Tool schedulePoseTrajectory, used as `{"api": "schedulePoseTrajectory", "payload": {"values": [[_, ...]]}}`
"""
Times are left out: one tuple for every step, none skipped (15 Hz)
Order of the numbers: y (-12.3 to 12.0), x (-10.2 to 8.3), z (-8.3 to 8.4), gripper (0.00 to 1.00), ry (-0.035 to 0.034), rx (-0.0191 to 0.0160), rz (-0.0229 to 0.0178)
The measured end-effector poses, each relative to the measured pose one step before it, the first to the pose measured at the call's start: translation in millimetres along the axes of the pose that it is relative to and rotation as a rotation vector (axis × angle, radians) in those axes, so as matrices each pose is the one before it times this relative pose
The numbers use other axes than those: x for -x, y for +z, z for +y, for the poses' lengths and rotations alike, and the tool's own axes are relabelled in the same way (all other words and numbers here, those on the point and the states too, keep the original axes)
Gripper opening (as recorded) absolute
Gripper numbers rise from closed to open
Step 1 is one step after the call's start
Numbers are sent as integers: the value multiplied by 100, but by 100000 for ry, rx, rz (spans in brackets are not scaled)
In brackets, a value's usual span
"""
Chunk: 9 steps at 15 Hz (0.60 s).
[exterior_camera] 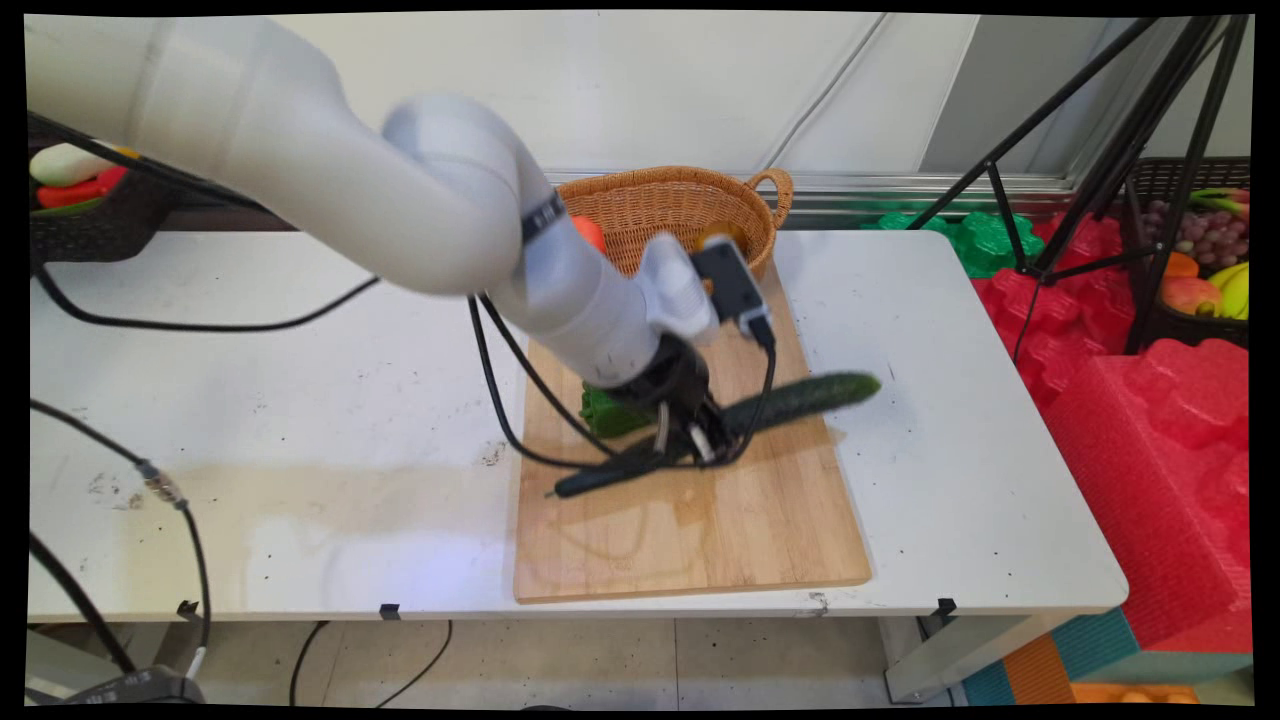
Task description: Place the picked object in the vegetable basket
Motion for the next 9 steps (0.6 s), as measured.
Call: {"api": "schedulePoseTrajectory", "payload": {"values": [[-1081, -494, -345, 0, -437, -1506, 1081], [-693, -363, -292, 0, -281, -1134, 710], [-988, -574, -524, 0, -419, -1805, 965], [-614, -393, -410, 0, -365, -1281, 580], [-858, -586, -686, 0, -597, -2072, 765], [-836, -660, -927, 0, -791, -2534, 655], [-674, -585, -1051, 0, -1202, -2710, 555], [-415, -460, -962, 0, -1037, -2383, 279], [-296, -504, -1169, 0, -1233, -2700, 164]]}}
